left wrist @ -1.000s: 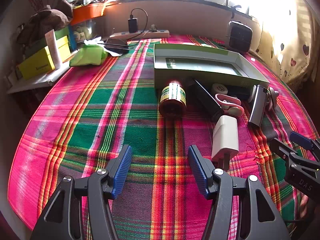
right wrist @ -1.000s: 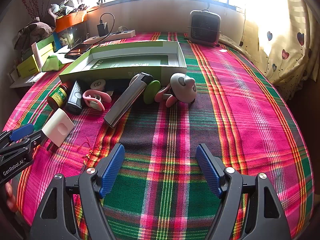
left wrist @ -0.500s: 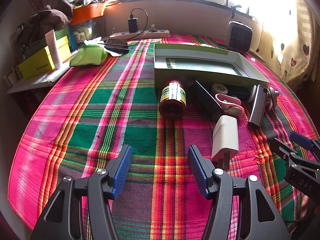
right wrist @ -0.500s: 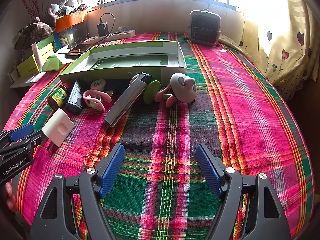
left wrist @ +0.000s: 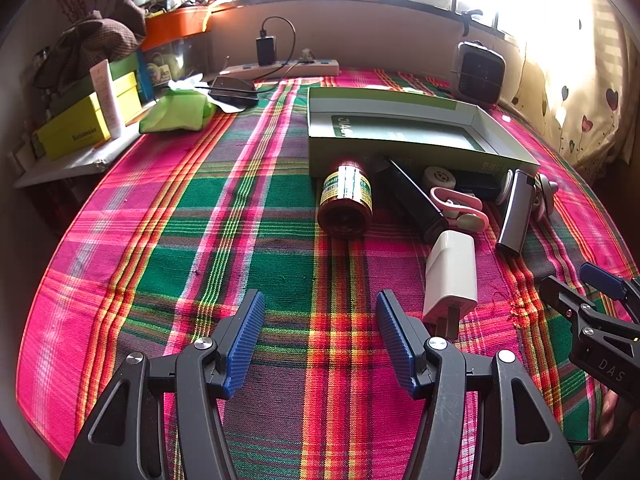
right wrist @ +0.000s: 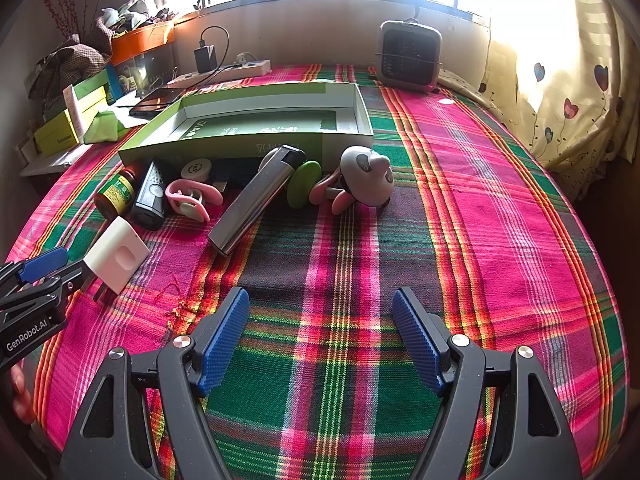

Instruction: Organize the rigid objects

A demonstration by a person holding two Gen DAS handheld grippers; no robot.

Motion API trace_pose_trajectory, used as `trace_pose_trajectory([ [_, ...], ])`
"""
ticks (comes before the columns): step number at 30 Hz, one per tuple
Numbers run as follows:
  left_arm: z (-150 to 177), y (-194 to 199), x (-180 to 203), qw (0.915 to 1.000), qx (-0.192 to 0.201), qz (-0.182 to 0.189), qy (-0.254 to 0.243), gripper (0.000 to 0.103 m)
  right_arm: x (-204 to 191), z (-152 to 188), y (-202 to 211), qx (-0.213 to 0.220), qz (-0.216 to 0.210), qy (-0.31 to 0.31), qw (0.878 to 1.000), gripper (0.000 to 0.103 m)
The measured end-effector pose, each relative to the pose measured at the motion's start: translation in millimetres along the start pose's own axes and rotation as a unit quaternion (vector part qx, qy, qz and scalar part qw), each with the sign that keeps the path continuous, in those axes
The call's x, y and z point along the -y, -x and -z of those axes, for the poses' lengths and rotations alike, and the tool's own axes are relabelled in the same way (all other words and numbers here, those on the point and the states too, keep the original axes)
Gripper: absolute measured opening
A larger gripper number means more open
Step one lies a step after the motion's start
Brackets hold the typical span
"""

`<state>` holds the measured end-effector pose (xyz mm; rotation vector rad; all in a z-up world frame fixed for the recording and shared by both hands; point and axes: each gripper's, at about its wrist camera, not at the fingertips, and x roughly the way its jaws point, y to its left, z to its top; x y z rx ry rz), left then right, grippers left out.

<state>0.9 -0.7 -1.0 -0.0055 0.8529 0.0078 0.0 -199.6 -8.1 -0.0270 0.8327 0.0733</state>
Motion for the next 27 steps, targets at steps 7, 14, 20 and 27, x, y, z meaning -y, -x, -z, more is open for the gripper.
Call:
trace_pose_trajectory([
  [7, -1, 1, -4, 0.9997, -0.011, 0.014, -0.014, 0.057, -3, -1, -2, 0.0, -0.004, 0.001, 1.0, 0.075],
  [14, -1, 10, -18, 0.9982, -0.015, 0.059, 0.006, 0.057, 6, 0, 2, 0.0, -0.024, -0.004, 1.0, 0.075],
  [20, -10, 32, -3, 0.9949, 0.014, 0.097, -0.021, 0.057, 16, -1, 3, -0.006, -0.029, -0.016, 0.999, 0.075],
  [27, -16, 26, 23, 0.9887, 0.002, 0.143, -0.044, 0.057, 34, -5, 10, 0.005, -0.016, -0.04, 0.999, 0.075],
])
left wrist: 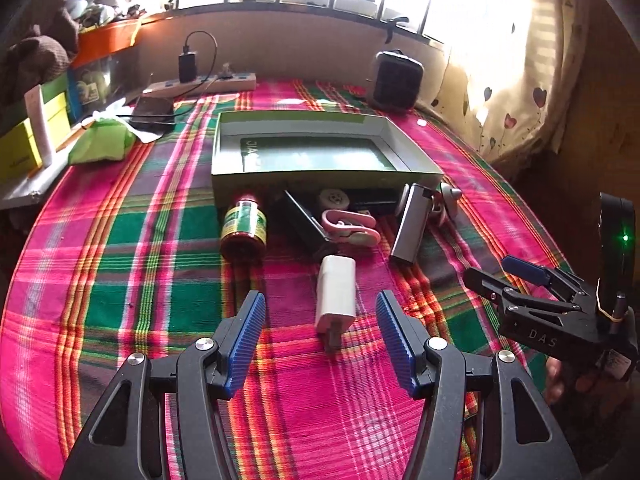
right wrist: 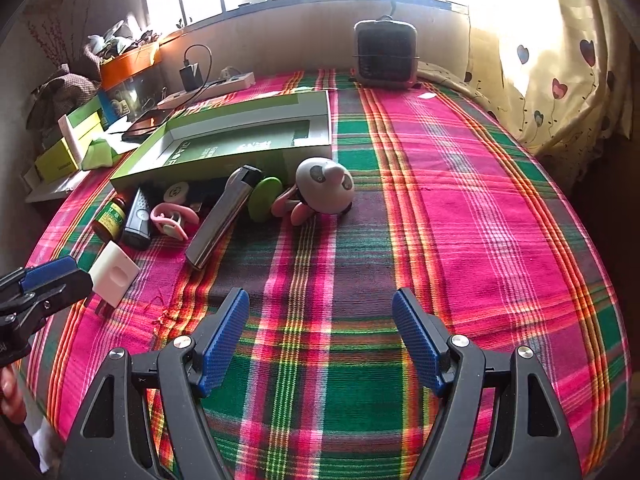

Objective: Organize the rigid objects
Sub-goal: 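Close the left gripper on the white plug charger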

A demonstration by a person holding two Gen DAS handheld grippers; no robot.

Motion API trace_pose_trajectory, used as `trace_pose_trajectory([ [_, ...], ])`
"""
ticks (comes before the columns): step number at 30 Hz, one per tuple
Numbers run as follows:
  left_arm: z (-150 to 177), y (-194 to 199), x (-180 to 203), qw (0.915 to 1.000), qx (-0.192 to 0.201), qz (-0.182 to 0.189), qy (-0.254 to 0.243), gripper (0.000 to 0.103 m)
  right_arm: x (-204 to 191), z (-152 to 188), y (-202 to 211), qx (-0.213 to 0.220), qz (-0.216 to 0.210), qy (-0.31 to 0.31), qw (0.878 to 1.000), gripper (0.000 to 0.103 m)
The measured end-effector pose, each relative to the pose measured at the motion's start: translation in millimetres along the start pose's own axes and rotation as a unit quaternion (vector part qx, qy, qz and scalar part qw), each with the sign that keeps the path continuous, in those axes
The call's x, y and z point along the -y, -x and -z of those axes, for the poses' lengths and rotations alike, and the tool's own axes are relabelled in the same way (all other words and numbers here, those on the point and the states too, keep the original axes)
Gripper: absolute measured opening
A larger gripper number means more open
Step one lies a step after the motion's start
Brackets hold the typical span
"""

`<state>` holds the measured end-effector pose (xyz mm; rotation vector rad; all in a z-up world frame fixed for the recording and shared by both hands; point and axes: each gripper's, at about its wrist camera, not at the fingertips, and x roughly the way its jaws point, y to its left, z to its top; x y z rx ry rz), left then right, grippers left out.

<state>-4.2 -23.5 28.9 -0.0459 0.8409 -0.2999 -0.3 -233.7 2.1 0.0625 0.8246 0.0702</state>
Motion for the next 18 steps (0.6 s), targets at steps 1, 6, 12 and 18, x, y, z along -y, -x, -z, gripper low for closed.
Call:
trace_pose_trajectory([
  [1, -1, -3, 2, 1.0, -0.004, 0.003, -0.001, 0.057, 2, -1, 0, 0.0, 0.002, -0.003, 1.0, 0.075],
  [6, -3, -16, 8, 0.9998, -0.014, 0.008, -0.01, 0.056, 10, -5, 0, -0.003, 0.006, -0.012, 1.0, 0.075],
  [12, -5, -27, 4, 0.9996, -0.026, 0.013, -0.005, 0.042, 13, -10, -6, -0.008, 0.006, -0.013, 1.0, 0.075],
  [18, -5, -31, -7, 0.9994, -0.026, 0.017, 0.014, 0.027, 12, -19, -12, -0.01, 0.004, -0.014, 1.0, 0.075],
])
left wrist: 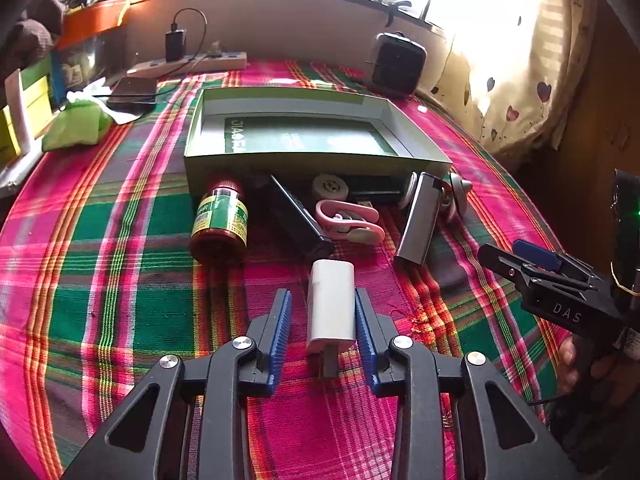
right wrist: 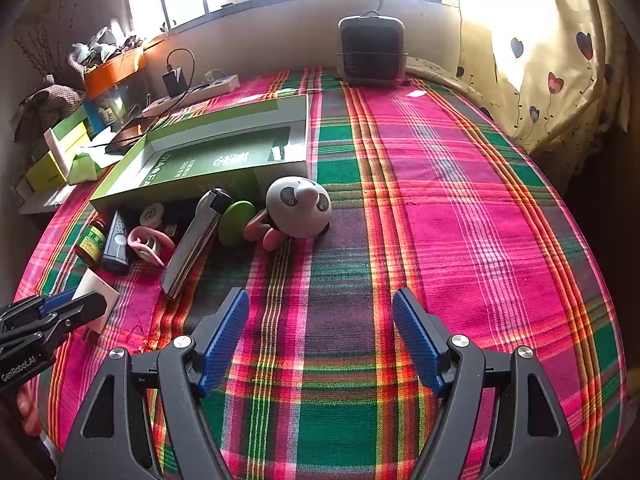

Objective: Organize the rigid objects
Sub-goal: 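Close the left gripper on the white plug charger, then grasp the black round disc with the right gripper while the left holds the charger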

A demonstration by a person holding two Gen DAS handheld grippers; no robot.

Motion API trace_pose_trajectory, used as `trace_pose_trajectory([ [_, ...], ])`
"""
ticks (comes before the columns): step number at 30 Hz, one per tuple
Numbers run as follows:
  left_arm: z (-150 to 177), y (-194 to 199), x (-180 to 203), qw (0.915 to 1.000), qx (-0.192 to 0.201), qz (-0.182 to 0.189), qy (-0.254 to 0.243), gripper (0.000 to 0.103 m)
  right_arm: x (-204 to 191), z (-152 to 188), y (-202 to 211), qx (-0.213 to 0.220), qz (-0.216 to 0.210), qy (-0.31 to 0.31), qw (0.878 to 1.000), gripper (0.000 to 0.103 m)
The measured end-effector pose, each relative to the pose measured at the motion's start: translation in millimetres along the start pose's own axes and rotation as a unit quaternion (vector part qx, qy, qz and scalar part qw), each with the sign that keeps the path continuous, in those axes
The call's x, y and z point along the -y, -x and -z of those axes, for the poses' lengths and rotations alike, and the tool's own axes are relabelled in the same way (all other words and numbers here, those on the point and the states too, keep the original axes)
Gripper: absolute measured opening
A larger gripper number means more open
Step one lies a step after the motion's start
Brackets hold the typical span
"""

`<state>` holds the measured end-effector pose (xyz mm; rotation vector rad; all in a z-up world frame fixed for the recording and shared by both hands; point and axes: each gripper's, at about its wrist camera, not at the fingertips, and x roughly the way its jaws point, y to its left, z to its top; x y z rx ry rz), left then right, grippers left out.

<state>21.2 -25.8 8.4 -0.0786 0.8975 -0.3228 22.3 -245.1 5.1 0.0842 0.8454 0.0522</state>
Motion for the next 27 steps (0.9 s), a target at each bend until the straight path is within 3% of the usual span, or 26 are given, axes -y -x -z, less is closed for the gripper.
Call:
trace_pose_trajectory([
  [3, 0, 0, -6, 1.0, 0.002, 0.002, 0.01, 0.021, 0, -6, -3, -0.002, -0.004, -0.003, 1.0, 0.075],
  [17, -1, -2, -26, 0.9992, 0.005, 0.017, 0.035, 0.02, 1, -43, -29, 0.003, -0.033, -0.014, 0.999, 0.074],
  [27, -5, -5, -28, 0.9991, 0.008, 0.024, 0.035, 0.02, 7, -50, -45, -0.012, -0.065, -0.028, 0.997, 0.06],
])
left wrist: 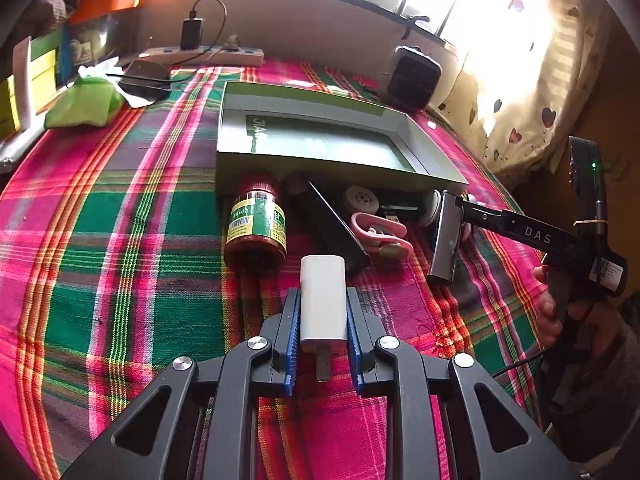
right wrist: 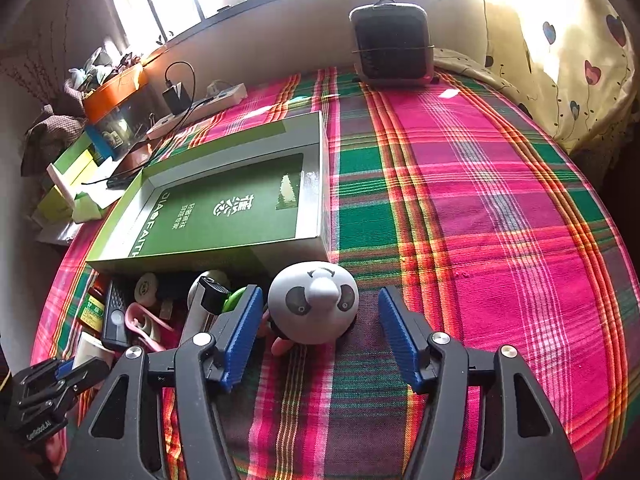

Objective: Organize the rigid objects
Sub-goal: 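Grasp the black round disc with the right gripper while the left holds the charger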

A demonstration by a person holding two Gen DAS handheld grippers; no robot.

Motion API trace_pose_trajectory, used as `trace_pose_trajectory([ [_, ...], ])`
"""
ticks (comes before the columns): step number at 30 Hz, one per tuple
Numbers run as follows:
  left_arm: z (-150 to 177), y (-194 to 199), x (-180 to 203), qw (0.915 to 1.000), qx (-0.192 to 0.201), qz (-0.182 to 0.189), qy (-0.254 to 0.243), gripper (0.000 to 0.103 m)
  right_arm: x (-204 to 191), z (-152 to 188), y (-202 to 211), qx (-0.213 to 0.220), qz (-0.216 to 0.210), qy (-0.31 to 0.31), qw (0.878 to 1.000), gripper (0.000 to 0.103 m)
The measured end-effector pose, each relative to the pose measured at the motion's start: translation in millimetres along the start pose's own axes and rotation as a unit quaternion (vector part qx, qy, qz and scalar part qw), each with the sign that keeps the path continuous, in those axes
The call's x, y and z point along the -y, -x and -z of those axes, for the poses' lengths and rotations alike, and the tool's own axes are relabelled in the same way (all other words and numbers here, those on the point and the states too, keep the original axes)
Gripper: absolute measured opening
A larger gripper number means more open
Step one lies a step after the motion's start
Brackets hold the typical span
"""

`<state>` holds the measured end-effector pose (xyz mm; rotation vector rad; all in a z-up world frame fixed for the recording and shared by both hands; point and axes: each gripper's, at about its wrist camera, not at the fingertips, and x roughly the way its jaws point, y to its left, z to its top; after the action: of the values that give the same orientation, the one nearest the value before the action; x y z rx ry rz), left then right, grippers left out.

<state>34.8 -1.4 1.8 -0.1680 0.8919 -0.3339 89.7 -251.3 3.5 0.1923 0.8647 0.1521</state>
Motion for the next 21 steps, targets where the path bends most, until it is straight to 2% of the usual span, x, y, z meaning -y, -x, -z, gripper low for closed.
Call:
trace_pose_trajectory([
  [9, -1.3, -1.3, -0.7, 1.0, 0.0, 0.001, 0.002, 0.02, -1.4, -2.3, -1.2, -0.001, -0.024, 0.009, 1.0, 0.044],
  [13, -1.7, -1.2, -1.3, 1.0, -0.001, 0.001, 0.001, 0.02, -3.1, -1.0, -0.3, 0.001, -0.026, 0.012, 1.0, 0.041],
  [21, -2.8, -1.6, -2.8, 1.0, -0.001, 0.001, 0.0, 0.019, -7.3, 2.7, 3.8, 0.005, -0.031, 0.02, 0.999, 0.027],
])
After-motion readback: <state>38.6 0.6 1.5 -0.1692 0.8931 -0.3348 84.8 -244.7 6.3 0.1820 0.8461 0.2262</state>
